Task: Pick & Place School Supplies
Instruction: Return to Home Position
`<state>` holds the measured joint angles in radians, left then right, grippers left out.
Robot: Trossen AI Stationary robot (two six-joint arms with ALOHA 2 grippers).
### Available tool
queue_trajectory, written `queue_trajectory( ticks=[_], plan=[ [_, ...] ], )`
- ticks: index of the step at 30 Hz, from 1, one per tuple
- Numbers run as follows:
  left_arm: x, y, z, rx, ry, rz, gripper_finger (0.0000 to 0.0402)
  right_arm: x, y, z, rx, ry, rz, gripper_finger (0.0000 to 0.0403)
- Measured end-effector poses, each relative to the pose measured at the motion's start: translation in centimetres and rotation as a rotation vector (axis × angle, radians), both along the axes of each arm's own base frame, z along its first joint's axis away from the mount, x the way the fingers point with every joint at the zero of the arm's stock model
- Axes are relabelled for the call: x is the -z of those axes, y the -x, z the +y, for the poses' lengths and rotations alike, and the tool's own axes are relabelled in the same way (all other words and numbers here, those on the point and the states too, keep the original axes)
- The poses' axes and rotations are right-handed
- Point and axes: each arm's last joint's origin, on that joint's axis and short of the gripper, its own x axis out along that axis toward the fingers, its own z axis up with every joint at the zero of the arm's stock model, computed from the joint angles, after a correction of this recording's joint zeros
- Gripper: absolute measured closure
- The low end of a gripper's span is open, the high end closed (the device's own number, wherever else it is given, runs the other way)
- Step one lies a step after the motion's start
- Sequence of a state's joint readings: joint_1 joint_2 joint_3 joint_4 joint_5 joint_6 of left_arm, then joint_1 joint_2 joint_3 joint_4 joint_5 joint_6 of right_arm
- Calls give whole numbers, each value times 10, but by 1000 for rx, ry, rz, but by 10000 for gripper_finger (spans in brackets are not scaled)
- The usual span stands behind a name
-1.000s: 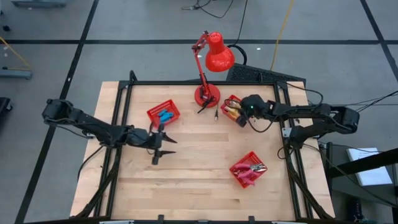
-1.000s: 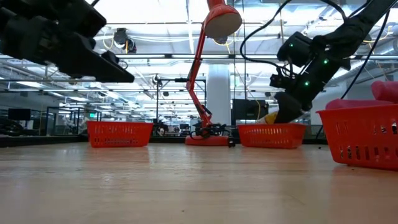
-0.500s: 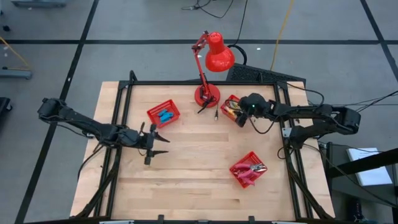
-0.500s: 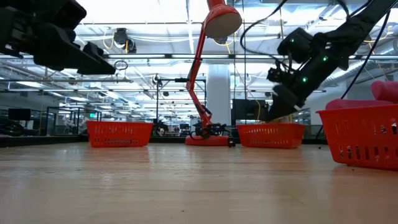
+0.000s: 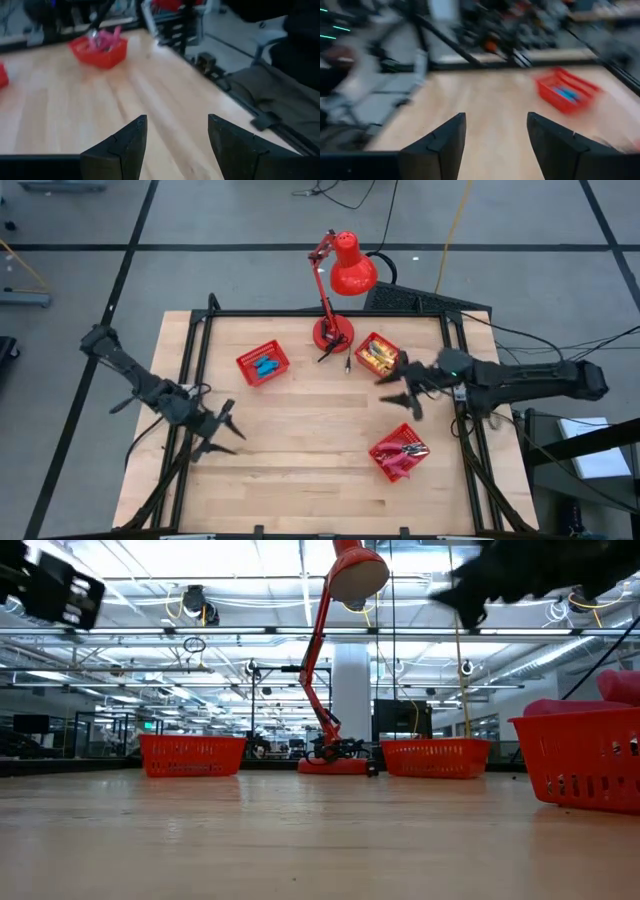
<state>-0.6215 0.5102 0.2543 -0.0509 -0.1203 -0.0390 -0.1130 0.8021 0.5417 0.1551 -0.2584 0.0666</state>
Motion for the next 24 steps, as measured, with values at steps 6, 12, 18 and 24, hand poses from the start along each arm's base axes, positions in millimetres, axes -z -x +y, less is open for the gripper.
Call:
queue_trajectory(
  ticks=[6, 12, 18, 24],
  plan=[
    [-10, 16, -3, 42, -17, -117, 188, 3, 14, 38, -206, 2, -143, 211],
    [7, 25, 0, 87, 25, -86, 188, 45, 27, 56, -172, 65, -143, 225],
    [34, 31, 7, 122, 90, -50, 188, 74, 45, 53, -111, 103, -41, 242],
    [34, 32, 12, 163, 91, -125, 188, 82, 61, 50, -171, 110, 33, 262]
  ],
)
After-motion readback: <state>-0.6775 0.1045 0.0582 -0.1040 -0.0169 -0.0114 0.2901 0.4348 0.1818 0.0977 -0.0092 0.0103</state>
